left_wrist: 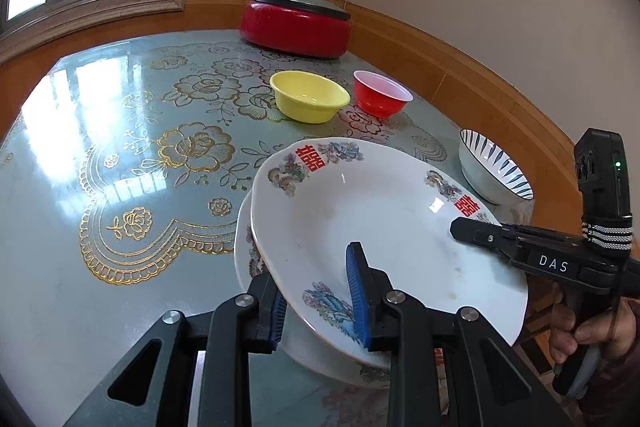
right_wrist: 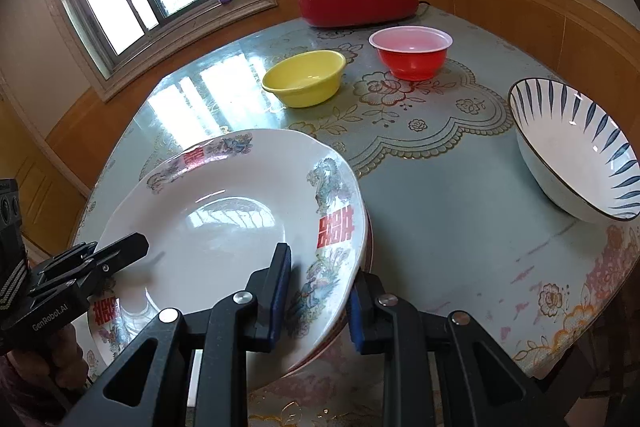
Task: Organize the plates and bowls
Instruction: 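Lower the held plate onto the stacked plates with both tools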
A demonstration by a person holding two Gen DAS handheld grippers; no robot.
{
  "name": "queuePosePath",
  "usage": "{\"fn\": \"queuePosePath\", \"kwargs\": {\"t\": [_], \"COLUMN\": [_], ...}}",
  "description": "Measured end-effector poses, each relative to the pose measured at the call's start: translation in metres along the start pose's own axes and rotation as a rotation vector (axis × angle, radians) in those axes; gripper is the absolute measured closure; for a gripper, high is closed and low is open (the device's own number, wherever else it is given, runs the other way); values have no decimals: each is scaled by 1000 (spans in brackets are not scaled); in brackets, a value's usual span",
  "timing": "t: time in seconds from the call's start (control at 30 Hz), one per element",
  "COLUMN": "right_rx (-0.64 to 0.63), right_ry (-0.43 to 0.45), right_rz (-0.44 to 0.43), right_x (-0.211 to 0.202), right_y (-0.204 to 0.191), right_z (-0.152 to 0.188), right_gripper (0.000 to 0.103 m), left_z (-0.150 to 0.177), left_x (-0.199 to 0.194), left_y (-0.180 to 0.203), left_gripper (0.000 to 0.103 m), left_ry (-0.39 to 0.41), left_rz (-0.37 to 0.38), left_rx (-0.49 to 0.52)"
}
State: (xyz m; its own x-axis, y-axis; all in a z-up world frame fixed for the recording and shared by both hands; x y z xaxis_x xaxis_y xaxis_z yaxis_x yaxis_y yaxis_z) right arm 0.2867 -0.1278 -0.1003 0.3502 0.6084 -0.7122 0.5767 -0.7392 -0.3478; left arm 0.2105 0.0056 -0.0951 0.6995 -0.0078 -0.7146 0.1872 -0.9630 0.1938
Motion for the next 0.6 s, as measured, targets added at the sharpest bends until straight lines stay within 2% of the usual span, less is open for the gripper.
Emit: {"fn": "queuePosePath", "kwargs": {"t": [0.5,0.6], "right_rx": [-76,-60], "right_ry": [26,30], "right_rz": [113,107], "right_x": [3,5], "right_y": [-2,1], "right_z": [5,11], "right_gripper": [75,73], "left_z": [8,9], "left_x": [10,9], "left_y": [-3,1], "left_gripper": [73,73], "left_ry": [-22,-7], "left_rz": [3,-15], "left_rx": [-5,24]}}
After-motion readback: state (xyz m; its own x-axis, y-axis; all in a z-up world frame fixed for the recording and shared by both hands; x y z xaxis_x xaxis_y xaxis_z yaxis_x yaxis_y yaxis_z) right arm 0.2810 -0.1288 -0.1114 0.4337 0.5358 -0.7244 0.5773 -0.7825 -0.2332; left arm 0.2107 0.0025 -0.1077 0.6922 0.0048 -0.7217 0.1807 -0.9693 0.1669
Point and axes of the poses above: each gripper's, at about its wrist camera, not at the fingertips, and x roughly the way its jaws point, y to its right, z to its underside, the point moved 10 cm from there along x, roughly the way its jaws point, and after that the axes turned 7 degrees about -z, right-handed, at the moved point
